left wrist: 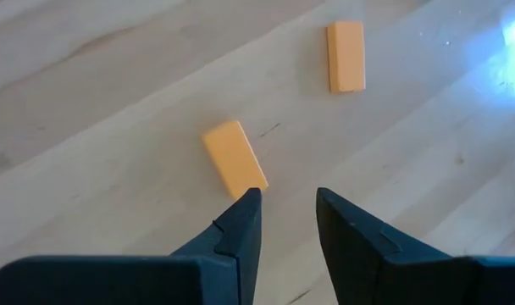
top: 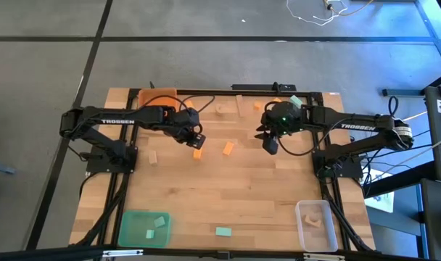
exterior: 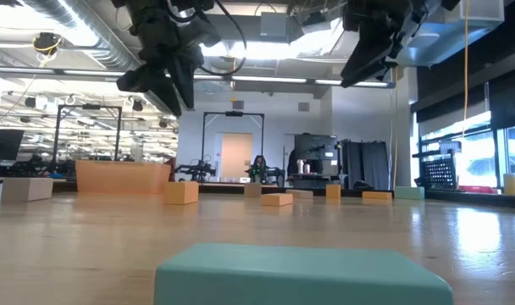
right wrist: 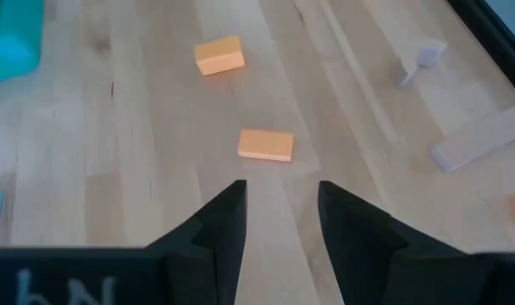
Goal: Sort & place blocks by color
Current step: Put the orange block into the orange bin
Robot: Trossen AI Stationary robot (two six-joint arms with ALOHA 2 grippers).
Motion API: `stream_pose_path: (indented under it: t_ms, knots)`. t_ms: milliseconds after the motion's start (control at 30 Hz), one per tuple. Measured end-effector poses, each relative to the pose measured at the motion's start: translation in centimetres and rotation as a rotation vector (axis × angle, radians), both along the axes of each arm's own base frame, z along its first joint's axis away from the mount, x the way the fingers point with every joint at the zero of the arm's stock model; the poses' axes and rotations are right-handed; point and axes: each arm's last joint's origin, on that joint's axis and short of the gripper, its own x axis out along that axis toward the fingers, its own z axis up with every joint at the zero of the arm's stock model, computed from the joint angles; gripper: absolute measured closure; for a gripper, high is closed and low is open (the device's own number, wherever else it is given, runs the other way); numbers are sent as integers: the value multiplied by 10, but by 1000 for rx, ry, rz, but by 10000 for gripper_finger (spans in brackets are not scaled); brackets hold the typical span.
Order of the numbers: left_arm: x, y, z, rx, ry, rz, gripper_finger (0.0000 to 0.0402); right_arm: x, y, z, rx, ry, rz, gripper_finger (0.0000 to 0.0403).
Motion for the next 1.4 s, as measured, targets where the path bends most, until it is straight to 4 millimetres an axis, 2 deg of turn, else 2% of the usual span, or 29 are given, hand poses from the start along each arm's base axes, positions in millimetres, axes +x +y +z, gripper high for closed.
stream_pose_path:
  t_ms: [200, 567, 700, 1067, 1267, 1400]
  knots:
    - [0, -1, 0, -2, -1, 46, 296, 0, 0, 0, 0, 0, 1, 256]
    - [0, -22, -1, 11, 19, 165, 296, 0, 0, 0, 0, 1, 2, 256]
    - [6, -30, -12, -14, 65, 177, 296, 0, 0, 0, 0, 1, 2, 256]
    - [22, -27, -33, -231, 109, 292, 293, 0, 0, 0, 0, 0, 2, 256]
    - [25, -21, -34, -243, 87, 309, 288, 0, 0, 0, 0, -1, 2, 256]
    - [29, -18, -32, -223, 37, 320, 262, 0, 0, 0, 0, -1, 2, 256]
